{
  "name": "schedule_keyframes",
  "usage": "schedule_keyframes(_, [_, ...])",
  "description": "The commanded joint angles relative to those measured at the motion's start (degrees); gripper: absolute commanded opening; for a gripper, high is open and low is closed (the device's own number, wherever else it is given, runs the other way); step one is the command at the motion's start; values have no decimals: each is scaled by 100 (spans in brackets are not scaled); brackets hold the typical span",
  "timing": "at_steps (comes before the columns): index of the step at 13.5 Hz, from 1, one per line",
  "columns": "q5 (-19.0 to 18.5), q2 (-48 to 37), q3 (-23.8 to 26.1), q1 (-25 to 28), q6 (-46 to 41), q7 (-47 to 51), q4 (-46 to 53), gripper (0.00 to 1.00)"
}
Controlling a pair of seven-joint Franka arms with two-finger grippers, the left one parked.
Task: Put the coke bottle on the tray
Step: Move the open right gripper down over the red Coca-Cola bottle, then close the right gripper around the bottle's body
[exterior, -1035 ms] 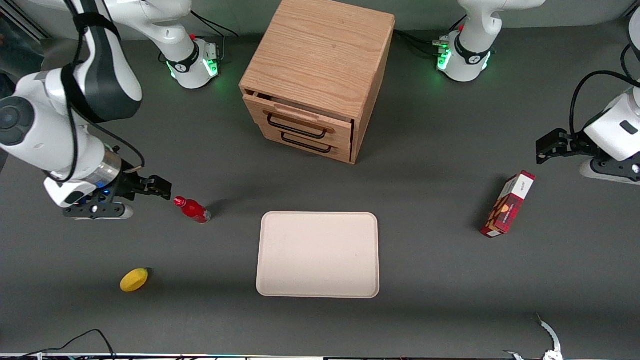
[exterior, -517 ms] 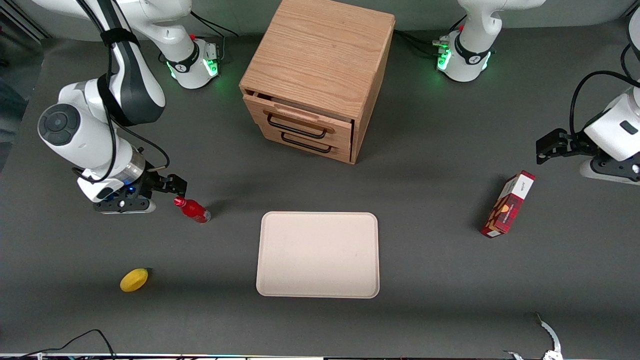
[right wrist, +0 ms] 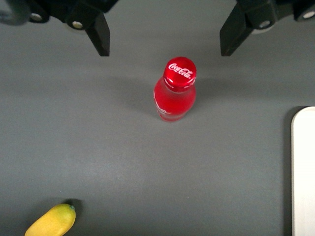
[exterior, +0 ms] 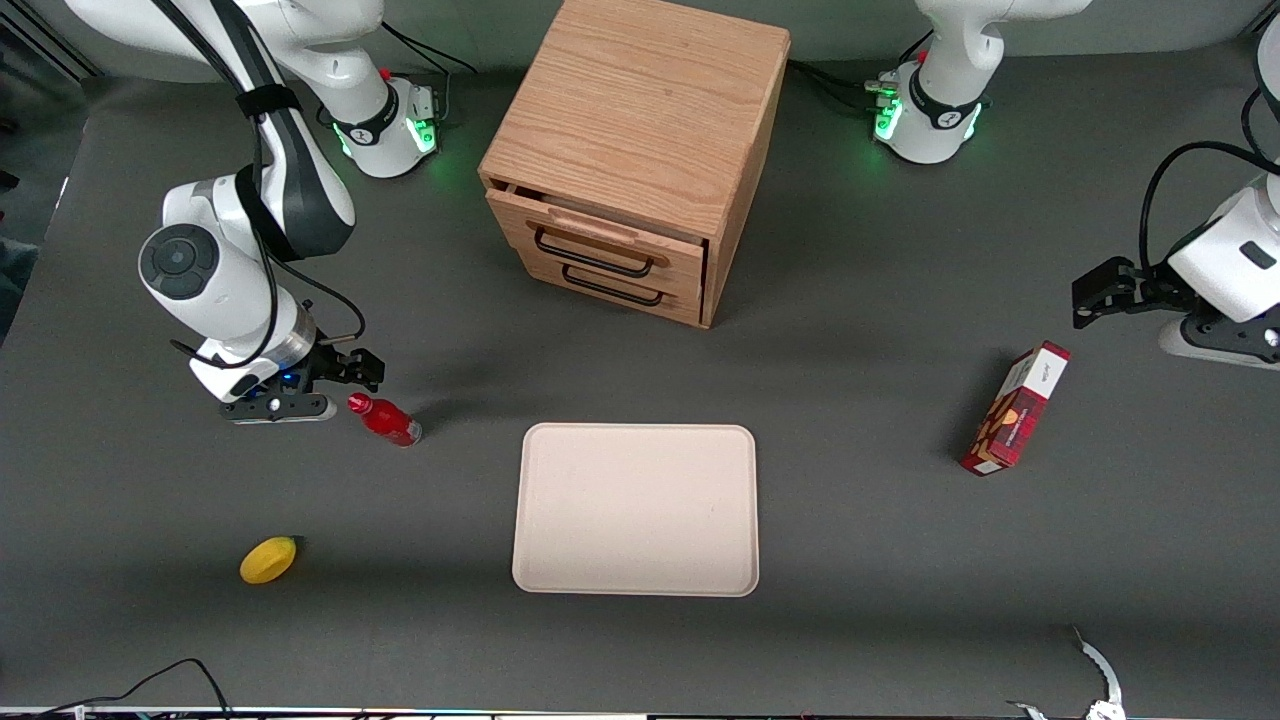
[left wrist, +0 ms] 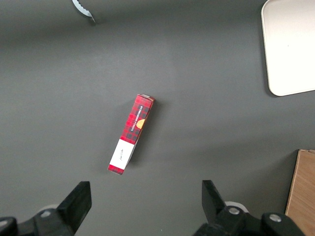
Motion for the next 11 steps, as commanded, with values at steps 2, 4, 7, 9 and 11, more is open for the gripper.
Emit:
schedule_keyframes(2, [-164,11,42,-28,322,203,-200,99])
schedule_keyframes(4, [-155,90,42,-37,393,203,-201,98])
schedule_keyframes(7, [-155,195,59,-37,472,212,-166,96])
schedule_keyframes(9, [-155,248,68,-2,472,212,-78,95])
schedule_keyframes(11, [-163,335,68,16,472,160,62,95])
